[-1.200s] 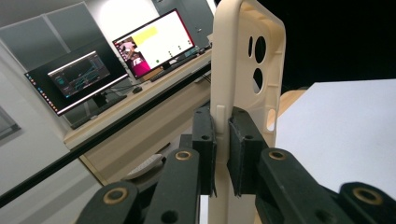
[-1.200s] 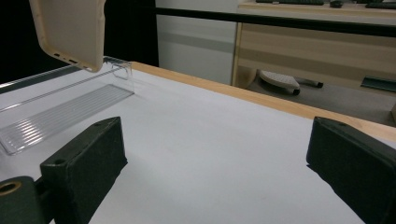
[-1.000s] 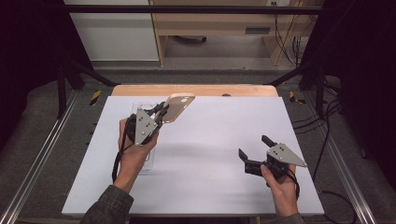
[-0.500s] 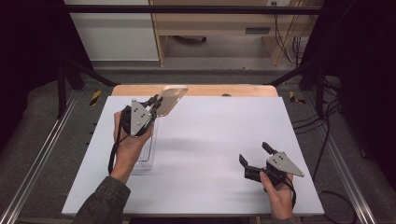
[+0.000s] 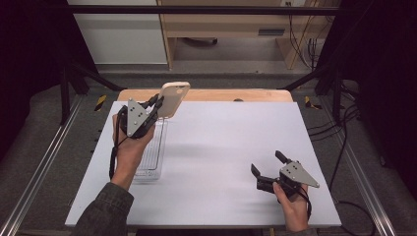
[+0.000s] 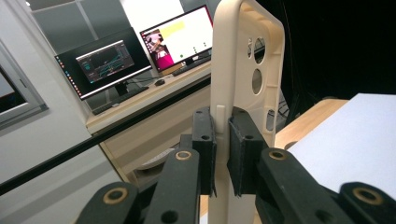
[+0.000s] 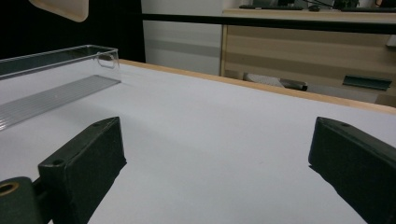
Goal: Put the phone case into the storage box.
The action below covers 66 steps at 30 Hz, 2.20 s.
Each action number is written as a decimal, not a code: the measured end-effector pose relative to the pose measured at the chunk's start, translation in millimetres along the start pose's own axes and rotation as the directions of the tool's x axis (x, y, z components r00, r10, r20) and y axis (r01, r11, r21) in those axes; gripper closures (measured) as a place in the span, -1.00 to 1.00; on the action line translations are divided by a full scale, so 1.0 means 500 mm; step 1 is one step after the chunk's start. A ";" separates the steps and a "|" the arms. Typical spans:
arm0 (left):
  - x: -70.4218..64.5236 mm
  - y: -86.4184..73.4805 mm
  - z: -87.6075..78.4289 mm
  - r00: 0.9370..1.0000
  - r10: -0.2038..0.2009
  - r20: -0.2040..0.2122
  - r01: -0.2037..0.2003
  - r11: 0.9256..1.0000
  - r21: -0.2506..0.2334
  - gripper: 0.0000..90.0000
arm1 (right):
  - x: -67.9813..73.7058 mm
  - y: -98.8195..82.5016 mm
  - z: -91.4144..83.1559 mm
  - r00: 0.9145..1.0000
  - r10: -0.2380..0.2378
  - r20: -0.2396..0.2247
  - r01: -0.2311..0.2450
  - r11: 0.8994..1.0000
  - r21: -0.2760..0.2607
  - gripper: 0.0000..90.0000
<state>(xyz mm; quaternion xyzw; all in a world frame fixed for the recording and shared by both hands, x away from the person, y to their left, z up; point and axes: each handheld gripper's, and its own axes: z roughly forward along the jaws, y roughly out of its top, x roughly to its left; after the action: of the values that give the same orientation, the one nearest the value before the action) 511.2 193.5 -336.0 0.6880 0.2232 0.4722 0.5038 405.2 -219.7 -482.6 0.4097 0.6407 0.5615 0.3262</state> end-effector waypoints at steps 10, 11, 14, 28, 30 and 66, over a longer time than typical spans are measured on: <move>0.034 -0.008 0.000 0.998 -0.065 -0.025 0.066 0.998 0.010 0.81 | 0.002 0.000 0.000 1.000 0.009 -0.002 -0.009 1.000 -0.005 -0.92; 0.037 -0.009 0.000 0.997 -0.076 -0.028 0.076 0.997 0.010 0.81 | 0.002 0.000 -0.001 1.000 0.010 -0.002 -0.010 1.000 -0.005 -0.92; 0.050 -0.015 0.000 0.993 -0.112 -0.043 0.112 0.994 0.014 0.81 | 0.001 -0.001 -0.001 1.000 0.009 0.001 -0.009 1.000 -0.004 -0.92; 0.096 -0.069 0.032 0.960 -0.248 -0.127 0.256 0.965 0.057 0.80 | -0.001 -0.003 -0.002 1.000 0.015 0.001 -0.015 1.000 0.000 -0.92; 0.099 -0.080 0.039 0.956 -0.258 -0.139 0.269 0.961 0.069 0.80 | -0.002 -0.003 -0.002 1.000 0.015 -0.002 -0.015 1.000 -0.001 -0.92; 0.079 -0.153 0.088 0.927 -0.297 -0.228 0.343 0.918 0.200 0.80 | -0.013 -0.006 -0.010 0.999 0.043 0.001 -0.043 0.999 -0.005 -0.93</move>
<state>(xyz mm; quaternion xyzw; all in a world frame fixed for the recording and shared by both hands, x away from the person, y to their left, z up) 580.7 233.3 -390.3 0.6480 0.4353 0.4177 0.4649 403.3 -227.9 -485.2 0.4227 0.6302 0.5697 0.3156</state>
